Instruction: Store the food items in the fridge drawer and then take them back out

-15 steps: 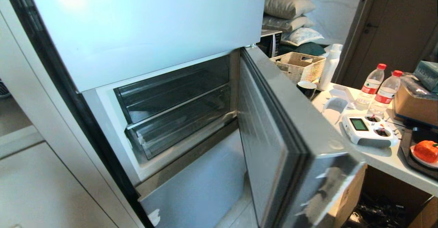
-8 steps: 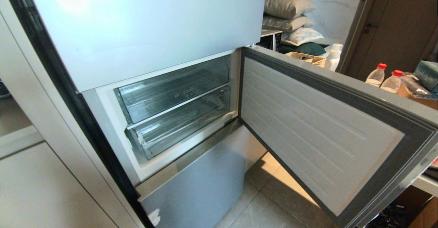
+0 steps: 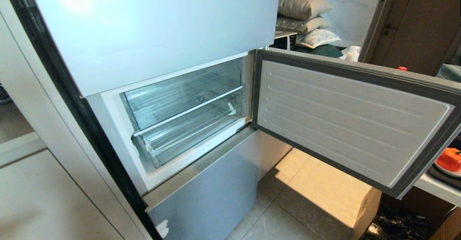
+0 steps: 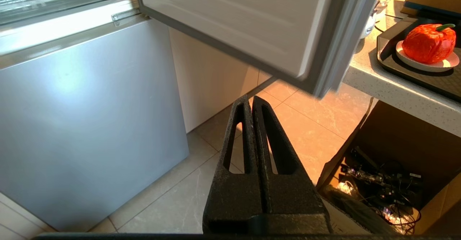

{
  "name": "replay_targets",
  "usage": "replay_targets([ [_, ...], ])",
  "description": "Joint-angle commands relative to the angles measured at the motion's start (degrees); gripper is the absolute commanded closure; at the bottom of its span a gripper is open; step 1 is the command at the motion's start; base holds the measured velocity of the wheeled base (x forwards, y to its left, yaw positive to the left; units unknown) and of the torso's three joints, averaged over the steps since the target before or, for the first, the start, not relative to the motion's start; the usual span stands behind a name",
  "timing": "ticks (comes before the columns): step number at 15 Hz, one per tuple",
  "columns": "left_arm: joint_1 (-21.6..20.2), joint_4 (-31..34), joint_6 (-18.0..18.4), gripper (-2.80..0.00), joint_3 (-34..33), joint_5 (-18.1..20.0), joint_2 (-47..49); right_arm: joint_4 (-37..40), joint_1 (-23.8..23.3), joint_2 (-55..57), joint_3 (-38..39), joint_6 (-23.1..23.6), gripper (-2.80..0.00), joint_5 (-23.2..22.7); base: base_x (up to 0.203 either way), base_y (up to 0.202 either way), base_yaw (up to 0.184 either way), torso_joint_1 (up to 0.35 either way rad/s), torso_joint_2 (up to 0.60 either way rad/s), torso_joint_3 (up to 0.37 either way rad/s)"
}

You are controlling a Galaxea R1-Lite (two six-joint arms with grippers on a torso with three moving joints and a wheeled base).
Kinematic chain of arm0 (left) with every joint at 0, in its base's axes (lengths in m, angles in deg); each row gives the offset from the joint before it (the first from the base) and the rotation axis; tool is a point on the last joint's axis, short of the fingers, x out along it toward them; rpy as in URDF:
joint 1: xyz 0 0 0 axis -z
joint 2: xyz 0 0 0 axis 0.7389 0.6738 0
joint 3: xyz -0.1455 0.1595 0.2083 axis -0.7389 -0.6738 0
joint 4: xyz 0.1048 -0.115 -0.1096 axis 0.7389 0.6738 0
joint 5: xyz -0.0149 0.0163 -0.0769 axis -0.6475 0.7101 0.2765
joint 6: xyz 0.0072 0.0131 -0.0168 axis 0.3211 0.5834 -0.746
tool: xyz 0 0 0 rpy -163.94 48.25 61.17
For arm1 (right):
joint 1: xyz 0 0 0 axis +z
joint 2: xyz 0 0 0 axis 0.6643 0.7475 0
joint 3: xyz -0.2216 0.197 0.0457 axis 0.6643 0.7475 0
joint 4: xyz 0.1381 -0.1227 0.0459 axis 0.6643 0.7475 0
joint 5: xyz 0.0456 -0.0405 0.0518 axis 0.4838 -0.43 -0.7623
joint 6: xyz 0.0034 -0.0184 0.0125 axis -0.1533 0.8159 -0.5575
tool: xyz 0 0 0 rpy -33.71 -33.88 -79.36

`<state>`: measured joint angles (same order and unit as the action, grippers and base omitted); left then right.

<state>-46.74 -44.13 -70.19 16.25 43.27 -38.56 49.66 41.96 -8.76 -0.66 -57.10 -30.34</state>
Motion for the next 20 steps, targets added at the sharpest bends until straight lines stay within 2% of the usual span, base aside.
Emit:
replay_targets([
  [1,-0.3,-1.9,-4.2,0.00,-1.3,-1.5,-5.7,0.0,0.0,0.1,0.0,0.0,0.00,0.0,0.000,0.000,0.000,0.000,0.00,0.000],
  [2,-0.3,-2.6,-8.0,0.00,-1.6,-2.6,-5.4,0.0,0.0,0.1,0.0,0.0,0.00,0.0,0.000,0.000,0.000,0.000,0.00,0.000],
  [3,-0.4,-3.0,-9.7,0.00,-1.7,-3.1,-5.2,0.0,0.0,0.1,0.0,0.0,0.00,0.0,0.000,0.000,0.000,0.000,0.00,0.000],
  [6,-0.4,-3.0,-10.4,0.00,-1.7,-4.2,-5.2,0.0,0.0,0.1,0.0,0.0,0.00,0.0,0.000,0.000,0.000,0.000,0.00,0.000],
  [16,-0.4,-3.0,-10.5,0.00,-1.7,-4.2,-5.2,0.0,0.0,0.1,0.0,0.0,0.00,0.0,0.000,0.000,0.000,0.000,0.00,0.000],
  [20,-0.4,-3.0,-10.5,0.00,-1.7,-4.2,-5.2,0.0,0.0,0.1,0.0,0.0,0.00,0.0,-0.002,-0.007,0.148,0.006,0.00,0.002],
])
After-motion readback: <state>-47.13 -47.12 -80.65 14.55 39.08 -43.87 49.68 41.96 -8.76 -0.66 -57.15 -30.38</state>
